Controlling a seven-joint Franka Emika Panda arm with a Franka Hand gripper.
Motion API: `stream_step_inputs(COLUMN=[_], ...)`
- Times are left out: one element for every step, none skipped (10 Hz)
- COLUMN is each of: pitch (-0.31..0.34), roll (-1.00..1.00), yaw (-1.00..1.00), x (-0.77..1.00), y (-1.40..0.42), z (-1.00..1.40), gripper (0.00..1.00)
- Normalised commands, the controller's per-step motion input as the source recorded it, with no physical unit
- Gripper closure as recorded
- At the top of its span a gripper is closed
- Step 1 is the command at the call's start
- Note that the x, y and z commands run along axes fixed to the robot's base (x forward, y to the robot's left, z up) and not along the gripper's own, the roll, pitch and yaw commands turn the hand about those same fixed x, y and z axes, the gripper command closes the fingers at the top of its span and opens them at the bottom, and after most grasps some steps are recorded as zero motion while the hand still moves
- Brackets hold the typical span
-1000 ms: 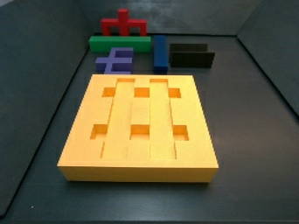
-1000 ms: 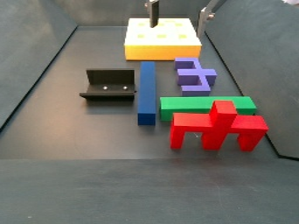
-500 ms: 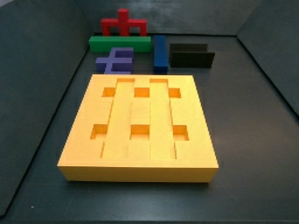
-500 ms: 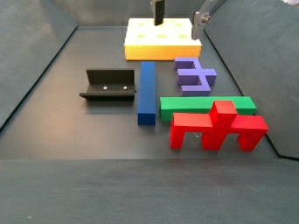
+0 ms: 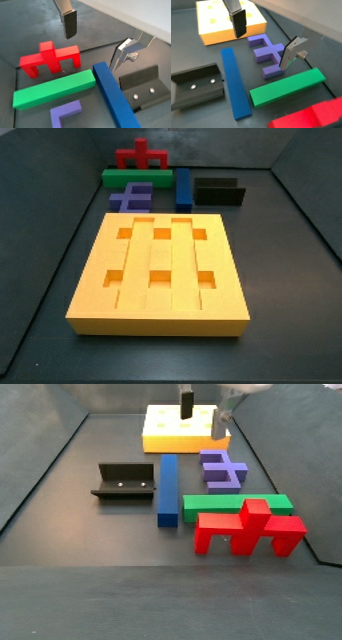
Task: Pick up the green object. Move up. Move to above the board. Insert the green object.
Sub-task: Pick up the green object.
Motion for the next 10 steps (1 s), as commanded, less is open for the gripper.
stream_step_inputs(pitch=[-0.040, -0.026, -0.044, -0.051, -0.109, -0.034, 0.000, -0.003, 0.000, 0.001], roll=[-0.25, -0.27, -0.30, -0.28, -0.17, 0.08, 0.24, 0.32, 0.50, 0.25], yaw=[-0.82, -0.76, -0.56, -0.46, -0.24, -0.29, -0.32, -0.30, -0.37, -0.21], x=[0.00, 0.00, -0.11, -0.18, -0.12, -0.08, 0.01, 0.08, 0.00, -0.17], y=[0.00, 0.00, 0.15, 0.25, 0.21, 0.02, -0.02, -0.03, 0.00, 0.06], z=[-0.32, -0.35, -0.43, -0.45, -0.37, -0.35, -0.35, -0.31, -0.22, -0.43], gripper=[0.00, 0.00, 0.00, 0.00, 0.00, 0.00, 0.00, 0.00, 0.00, 0.00])
